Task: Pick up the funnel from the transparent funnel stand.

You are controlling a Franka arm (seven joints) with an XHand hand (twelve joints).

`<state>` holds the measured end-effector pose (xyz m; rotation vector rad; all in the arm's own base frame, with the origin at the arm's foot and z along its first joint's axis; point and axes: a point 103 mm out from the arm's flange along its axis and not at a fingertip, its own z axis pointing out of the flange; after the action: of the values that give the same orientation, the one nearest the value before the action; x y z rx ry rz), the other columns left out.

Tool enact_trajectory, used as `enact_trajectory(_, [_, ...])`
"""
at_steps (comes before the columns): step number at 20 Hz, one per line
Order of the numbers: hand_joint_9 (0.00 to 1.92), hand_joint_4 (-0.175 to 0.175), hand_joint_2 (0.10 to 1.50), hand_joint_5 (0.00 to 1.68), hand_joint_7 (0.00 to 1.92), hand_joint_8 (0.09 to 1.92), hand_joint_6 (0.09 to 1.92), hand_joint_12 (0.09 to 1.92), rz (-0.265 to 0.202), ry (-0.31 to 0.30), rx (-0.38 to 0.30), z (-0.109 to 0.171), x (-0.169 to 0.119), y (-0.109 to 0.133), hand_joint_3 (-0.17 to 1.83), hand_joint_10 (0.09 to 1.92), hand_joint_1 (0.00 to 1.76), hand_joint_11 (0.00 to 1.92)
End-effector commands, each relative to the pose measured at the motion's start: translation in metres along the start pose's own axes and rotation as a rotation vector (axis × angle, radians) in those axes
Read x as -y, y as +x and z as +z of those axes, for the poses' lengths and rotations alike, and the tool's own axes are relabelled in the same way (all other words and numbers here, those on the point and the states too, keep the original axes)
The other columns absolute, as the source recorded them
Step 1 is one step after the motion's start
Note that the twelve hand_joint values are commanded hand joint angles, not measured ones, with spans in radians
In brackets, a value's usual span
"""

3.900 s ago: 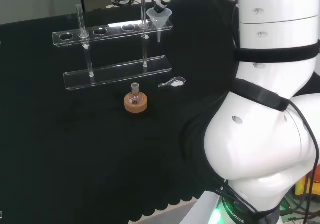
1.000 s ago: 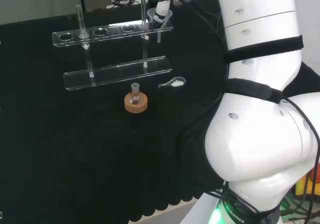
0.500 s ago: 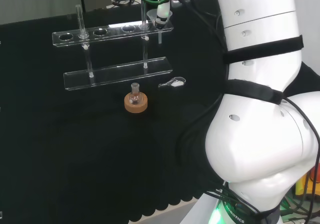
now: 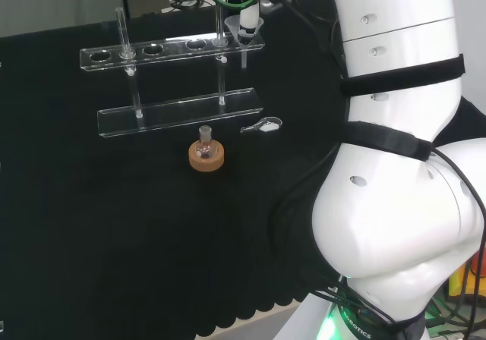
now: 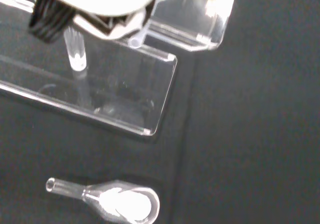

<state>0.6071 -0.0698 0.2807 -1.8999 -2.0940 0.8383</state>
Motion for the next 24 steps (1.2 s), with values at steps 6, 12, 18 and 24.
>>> enact_trajectory(6, [0.60, 0.004, 0.61, 0.60, 0.39, 0.71, 1.10, 1.35, 0.036, -0.104, 0.066, -0.018, 0.018, -0.004, 0.77, 0.58, 1.02, 0.26])
enact_trajectory(12, [0.63, 0.003, 0.61, 0.61, 0.41, 0.72, 1.14, 1.35, 0.044, -0.121, 0.081, -0.029, 0.032, -0.006, 0.77, 0.58, 1.04, 0.28])
enact_trajectory(18, [0.64, 0.002, 0.61, 0.61, 0.41, 0.72, 1.15, 1.34, 0.062, -0.146, 0.086, -0.047, 0.058, -0.008, 0.77, 0.58, 1.05, 0.29])
enact_trajectory(24, [0.64, -0.001, 0.61, 0.59, 0.42, 0.73, 1.15, 1.34, 0.087, -0.162, 0.103, -0.061, 0.093, -0.006, 0.78, 0.58, 1.05, 0.29])
